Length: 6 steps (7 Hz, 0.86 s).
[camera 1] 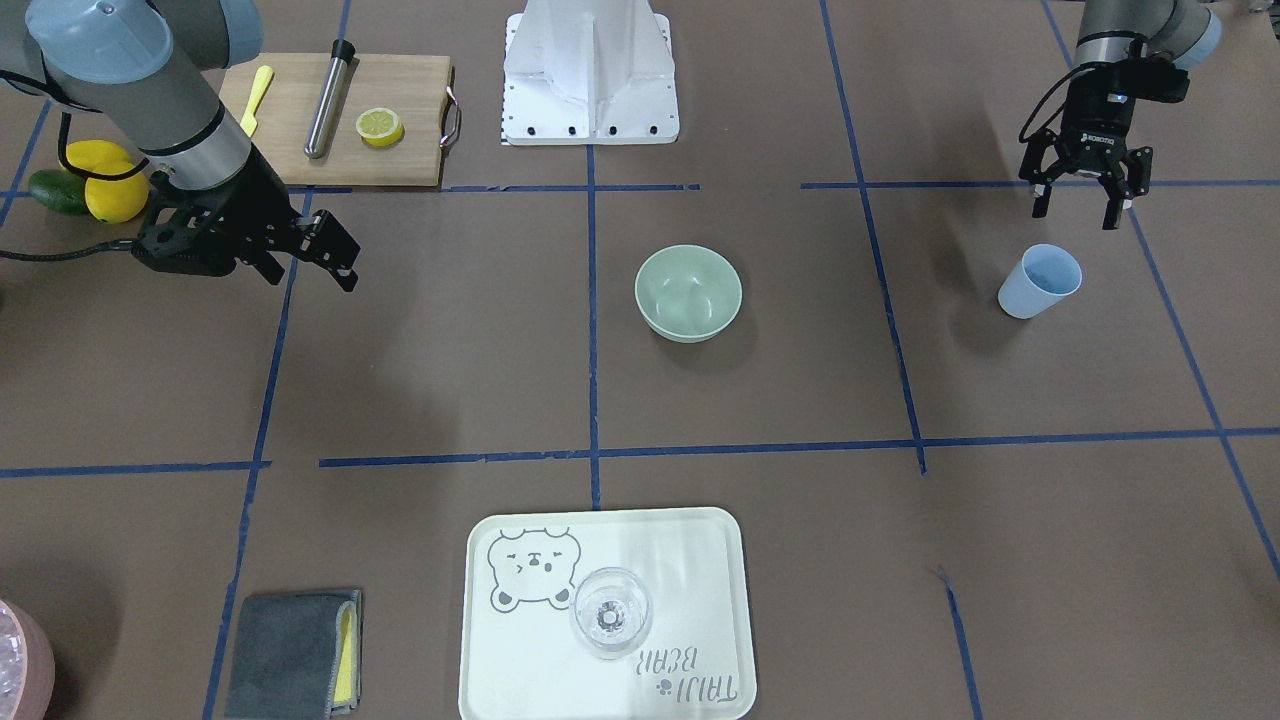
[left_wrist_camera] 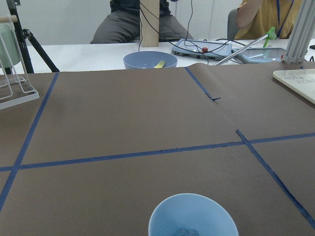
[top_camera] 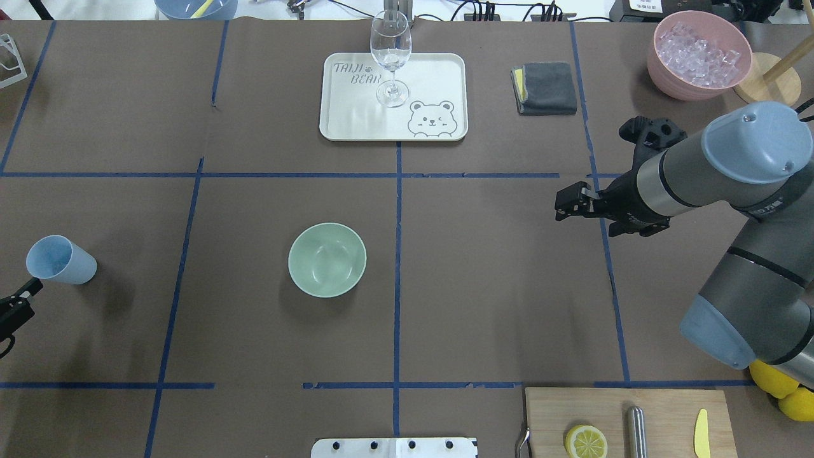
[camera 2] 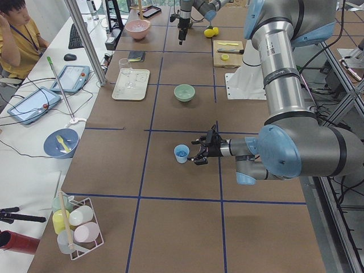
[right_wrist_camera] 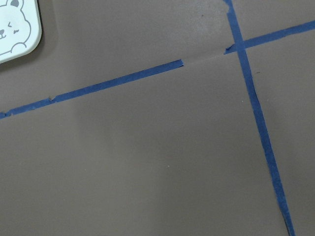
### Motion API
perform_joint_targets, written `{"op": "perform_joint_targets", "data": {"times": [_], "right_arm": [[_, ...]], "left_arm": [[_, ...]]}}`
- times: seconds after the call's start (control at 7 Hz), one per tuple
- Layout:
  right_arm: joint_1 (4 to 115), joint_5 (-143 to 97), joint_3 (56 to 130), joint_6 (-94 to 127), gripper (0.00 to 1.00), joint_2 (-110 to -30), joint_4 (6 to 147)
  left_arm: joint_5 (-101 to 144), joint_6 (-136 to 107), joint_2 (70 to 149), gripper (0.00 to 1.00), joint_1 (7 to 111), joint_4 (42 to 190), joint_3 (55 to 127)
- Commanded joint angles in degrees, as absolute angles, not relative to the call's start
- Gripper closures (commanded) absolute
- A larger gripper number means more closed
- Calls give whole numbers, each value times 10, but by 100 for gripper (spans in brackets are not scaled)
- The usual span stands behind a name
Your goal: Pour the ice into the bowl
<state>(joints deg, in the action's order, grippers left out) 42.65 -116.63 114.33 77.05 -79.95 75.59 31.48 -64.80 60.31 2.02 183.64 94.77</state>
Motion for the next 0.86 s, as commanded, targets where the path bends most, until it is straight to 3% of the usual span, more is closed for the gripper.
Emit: {"op": "perform_joint_targets", "data": {"times": [0.0, 0.71], "right_arm": [[427, -1166, 1146, 771, 0, -800, 756], [427, -1166, 1146, 771, 0, -802, 756]], "left_arm": [[258, -650, 655, 1, 0, 1835, 891], [210, -650, 739, 1, -4, 1844, 814]]}}
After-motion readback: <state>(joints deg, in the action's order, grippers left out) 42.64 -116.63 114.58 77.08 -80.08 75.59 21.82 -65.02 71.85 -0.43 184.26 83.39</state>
